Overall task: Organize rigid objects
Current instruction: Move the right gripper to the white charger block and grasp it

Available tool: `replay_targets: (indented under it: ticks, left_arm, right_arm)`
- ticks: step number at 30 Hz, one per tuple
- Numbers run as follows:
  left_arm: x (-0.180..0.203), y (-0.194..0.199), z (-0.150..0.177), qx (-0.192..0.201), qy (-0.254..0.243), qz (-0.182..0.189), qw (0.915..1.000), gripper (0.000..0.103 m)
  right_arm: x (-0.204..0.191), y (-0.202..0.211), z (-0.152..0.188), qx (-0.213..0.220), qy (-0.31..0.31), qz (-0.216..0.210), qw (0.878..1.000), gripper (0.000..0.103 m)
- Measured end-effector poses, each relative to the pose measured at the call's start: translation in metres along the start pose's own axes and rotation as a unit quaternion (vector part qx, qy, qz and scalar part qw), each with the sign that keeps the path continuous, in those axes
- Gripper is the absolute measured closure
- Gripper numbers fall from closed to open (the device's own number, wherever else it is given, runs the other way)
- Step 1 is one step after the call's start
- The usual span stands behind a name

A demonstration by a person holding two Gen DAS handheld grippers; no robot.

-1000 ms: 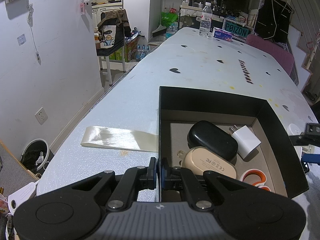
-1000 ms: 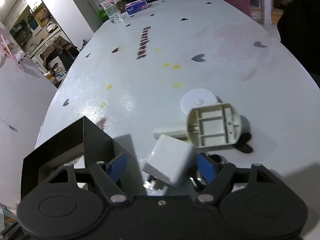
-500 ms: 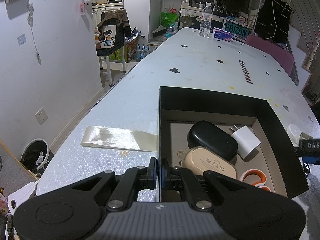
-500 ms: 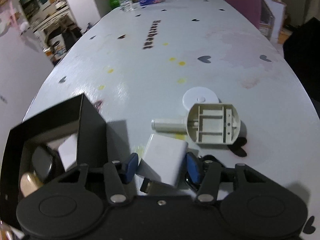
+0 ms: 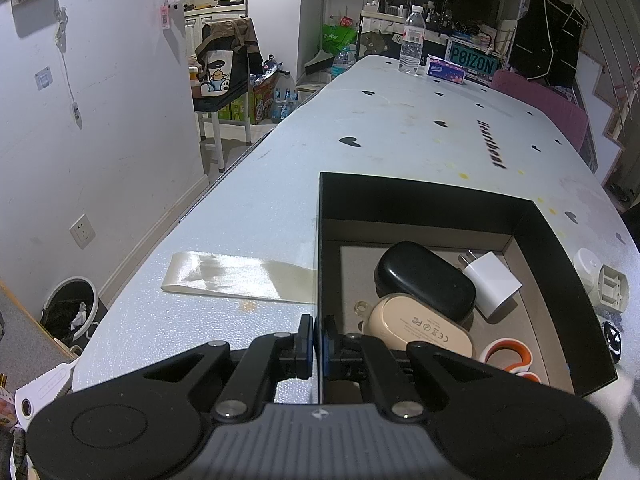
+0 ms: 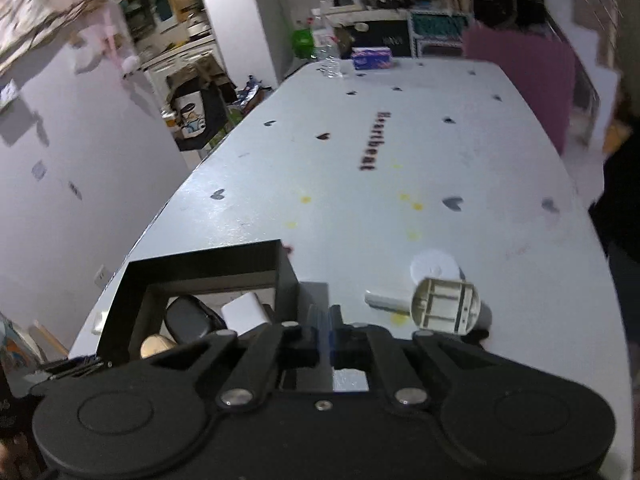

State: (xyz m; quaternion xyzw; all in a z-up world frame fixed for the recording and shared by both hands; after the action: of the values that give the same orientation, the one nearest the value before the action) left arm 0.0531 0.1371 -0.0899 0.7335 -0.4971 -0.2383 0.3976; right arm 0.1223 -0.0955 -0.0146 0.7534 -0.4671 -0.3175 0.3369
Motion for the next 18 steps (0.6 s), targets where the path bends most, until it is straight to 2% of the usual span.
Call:
replay_targets:
  ticks: [1, 3, 5, 6, 8, 10, 12, 13, 18]
  left_arm:
    - [0.0, 0.0, 0.0, 0.0, 0.0, 0.0, 1.0, 0.099]
    - [0.0, 0.0, 0.0, 0.0, 0.0, 0.0, 1.0, 0.099]
    - [0.0, 0.0, 0.0, 0.0, 0.0, 0.0, 1.0, 0.099]
    - [0.0, 0.0, 0.0, 0.0, 0.0, 0.001, 1.0, 0.099]
    - [0.0, 0.0, 0.0, 0.0, 0.0, 0.0, 1.0, 0.099]
    - [0.0, 0.0, 0.0, 0.0, 0.0, -0.001, 1.0, 0.099]
    - [0.0, 0.0, 0.0, 0.0, 0.0, 0.0, 1.0, 0.099]
    - [0.0, 0.0, 0.0, 0.0, 0.0, 0.0, 1.0, 0.099]
    - [0.0, 0.0, 0.0, 0.0, -0.001, -0.001, 1.0, 0.099]
  right_arm:
    - [-0.002, -0.003, 0.002, -0.006, 0.006, 0.005, 1.0, 0.086]
    - [-0.002, -0.009, 0.011, -0.022, 0.024, 0.017, 0.999, 0.08]
    - [0.002, -0.017, 0.026, -0.046, 0.035, 0.021, 0.998, 0.078]
    - [0.005, -0.018, 0.034, -0.056, 0.034, 0.023, 0.998, 0.073]
    - [0.01, -0.021, 0.051, -0.071, 0.038, 0.025, 0.996, 0.06]
    - [0.011, -0.023, 0.067, -0.082, 0.058, 0.019, 0.995, 0.04]
    - [0.008, -0.024, 0.08, -0.088, 0.088, 0.014, 0.992, 0.029]
    - [0.008, -0.026, 0.086, -0.092, 0.104, 0.014, 0.99, 0.025]
    - [0.013, -0.039, 0.103, -0.113, 0.13, 0.029, 0.985, 0.025]
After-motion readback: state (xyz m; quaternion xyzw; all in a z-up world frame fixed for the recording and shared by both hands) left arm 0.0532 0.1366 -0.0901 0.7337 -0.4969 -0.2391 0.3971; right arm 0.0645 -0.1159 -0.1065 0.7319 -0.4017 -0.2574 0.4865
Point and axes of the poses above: each gripper's, at about its wrist camera, not at the fingertips, and y roughly against the way its jaws point, x to its right, z to its underside, the point moved 8 cm from there along -y, roughly the way its jaws point, and after that the axes turned 6 degrees about -x, right-handed, at the moved point
